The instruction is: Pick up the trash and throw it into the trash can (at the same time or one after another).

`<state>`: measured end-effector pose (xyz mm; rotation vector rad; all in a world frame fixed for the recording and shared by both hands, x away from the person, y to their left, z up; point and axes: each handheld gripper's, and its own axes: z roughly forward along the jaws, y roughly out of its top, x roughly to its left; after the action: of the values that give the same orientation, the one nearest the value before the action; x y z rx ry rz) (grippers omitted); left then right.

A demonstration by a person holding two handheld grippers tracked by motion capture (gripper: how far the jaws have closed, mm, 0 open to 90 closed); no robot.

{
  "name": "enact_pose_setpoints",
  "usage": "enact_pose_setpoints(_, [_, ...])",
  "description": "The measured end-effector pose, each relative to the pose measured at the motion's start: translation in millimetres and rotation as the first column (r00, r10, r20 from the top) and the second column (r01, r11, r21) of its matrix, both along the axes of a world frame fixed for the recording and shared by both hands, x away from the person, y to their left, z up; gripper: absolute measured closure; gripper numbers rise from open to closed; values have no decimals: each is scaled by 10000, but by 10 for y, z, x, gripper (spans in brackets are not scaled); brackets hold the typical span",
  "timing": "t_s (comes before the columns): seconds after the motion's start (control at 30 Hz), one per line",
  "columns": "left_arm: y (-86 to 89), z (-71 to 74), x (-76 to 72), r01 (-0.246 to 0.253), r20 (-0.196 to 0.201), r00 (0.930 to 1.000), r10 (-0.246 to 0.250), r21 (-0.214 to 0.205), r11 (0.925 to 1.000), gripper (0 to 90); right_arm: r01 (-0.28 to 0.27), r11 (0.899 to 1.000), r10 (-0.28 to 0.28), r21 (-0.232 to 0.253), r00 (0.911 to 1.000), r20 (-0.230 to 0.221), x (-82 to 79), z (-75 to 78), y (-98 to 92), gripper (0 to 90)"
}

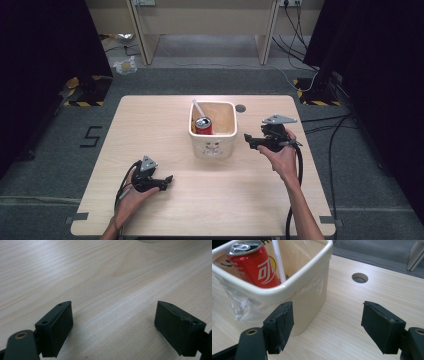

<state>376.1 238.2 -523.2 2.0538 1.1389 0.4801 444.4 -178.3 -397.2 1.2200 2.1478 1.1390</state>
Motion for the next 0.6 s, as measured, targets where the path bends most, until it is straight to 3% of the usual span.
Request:
enact_pose_setpoints(0.17, [2,2,0,6,-24,10000,-6,11,10000,146,139,9983,-131,-571,9998,140,-104,-59,-35,252])
enact_pose_setpoints(0.3, [2,2,-1,4,-23,10000,-4,13,10000,145,135,9983,-123,-573,9997,213,-198,-92,-46,255])
enact_pose_setpoints(0.37, [0,1,-1,-6,-22,10000,6,-1,10000,146,135,9962,-115,-862,9996,244,-248,-134,-38,255])
enact_pose_setpoints(0.6, [0,1,-1,-5,-23,10000,5,0,10000,145,5,9973,1,-738,10000,71,-359,-264,-33,255])
